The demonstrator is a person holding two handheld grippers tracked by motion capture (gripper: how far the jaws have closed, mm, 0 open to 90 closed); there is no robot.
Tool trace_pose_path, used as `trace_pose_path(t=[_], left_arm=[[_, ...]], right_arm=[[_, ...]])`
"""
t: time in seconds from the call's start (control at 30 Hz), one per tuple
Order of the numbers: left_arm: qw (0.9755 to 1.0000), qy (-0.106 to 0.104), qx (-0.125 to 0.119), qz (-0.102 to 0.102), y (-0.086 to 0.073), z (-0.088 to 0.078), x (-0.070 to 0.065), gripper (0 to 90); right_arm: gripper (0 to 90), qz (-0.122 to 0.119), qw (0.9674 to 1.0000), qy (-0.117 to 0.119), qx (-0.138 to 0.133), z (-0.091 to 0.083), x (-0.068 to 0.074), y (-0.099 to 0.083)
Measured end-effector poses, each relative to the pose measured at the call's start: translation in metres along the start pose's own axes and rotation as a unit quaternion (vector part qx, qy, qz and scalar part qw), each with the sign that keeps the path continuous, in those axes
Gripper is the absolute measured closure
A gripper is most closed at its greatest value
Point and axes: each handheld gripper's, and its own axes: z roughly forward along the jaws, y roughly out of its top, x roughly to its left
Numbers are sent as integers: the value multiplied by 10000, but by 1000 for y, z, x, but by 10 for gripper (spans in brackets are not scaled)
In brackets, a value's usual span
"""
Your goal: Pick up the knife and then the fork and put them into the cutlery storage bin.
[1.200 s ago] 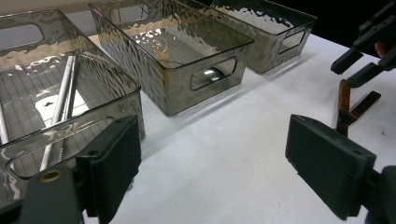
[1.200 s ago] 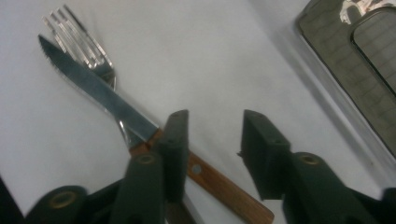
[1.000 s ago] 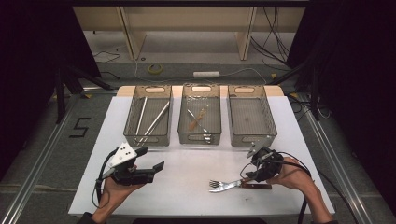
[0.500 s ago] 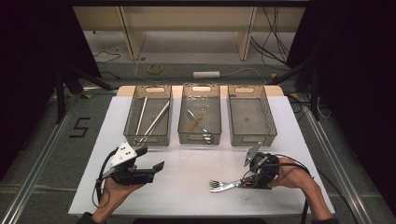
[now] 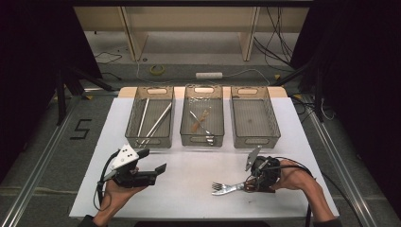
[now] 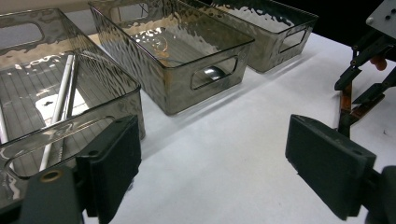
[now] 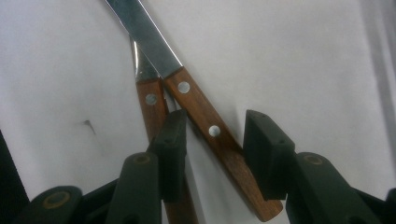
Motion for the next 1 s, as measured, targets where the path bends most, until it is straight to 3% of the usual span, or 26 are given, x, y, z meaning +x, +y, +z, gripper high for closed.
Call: trace_pose_path(t=[0.2, 1.0], left_arm=[[10000, -5, 0, 19, 0, 0, 0, 177], [10000, -5, 10, 25, 0, 0, 0, 177]], right_arm=[[611, -154, 9995, 48, 266, 7, 3, 7], [752, -823, 9962, 45, 280, 6, 12, 8]])
